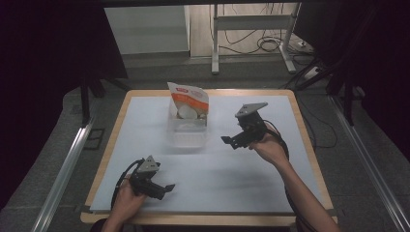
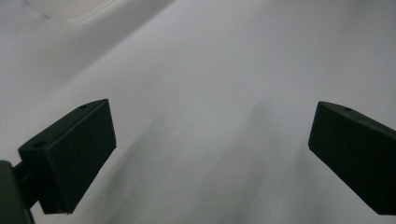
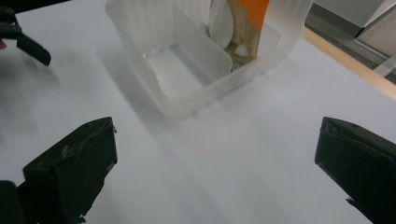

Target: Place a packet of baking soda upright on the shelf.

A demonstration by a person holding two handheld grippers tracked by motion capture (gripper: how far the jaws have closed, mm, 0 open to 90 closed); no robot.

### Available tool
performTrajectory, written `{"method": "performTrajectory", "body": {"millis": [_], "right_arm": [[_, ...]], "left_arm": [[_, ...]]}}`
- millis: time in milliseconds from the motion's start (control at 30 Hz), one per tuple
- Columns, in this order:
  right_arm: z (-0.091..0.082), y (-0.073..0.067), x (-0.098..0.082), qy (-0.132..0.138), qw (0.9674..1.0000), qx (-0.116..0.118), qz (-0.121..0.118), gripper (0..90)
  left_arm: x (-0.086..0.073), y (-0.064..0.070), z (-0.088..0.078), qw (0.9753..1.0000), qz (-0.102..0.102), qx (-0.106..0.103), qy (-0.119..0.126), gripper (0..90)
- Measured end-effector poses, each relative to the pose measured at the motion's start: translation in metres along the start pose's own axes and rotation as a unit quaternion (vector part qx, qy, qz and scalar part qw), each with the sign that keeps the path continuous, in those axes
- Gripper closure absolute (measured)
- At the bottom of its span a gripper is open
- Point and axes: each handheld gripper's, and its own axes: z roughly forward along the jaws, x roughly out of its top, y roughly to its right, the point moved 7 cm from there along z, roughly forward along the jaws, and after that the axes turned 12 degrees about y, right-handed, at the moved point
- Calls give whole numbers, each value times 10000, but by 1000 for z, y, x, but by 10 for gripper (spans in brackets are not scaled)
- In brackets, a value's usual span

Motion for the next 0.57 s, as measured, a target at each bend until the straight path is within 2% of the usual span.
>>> {"method": "performTrajectory", "body": {"millis": [67,200,333,433,500,567], "right_arm": [[-7,-1,-8,24,10000,-52,-17,0],[-21,-2,-29,202,9995,-206,105,0],[-26,-1,-55,54,9994,-324,113,0],[-26,1,-78,-279,9987,-410,102,0],[-24,3,-87,-450,9979,-466,73,0],[-22,4,-90,-480,9978,-444,76,0]], "left_arm": [[0,0,0,10000,1,1,-1,10],[0,0,0,10000,7,2,-1,10],[0,1,0,10000,13,-9,-5,10],[0,1,0,10000,14,-16,1,9],[0,1,0,10000,10,-16,7,10],[0,1,0,10000,11,-20,13,10]]}}
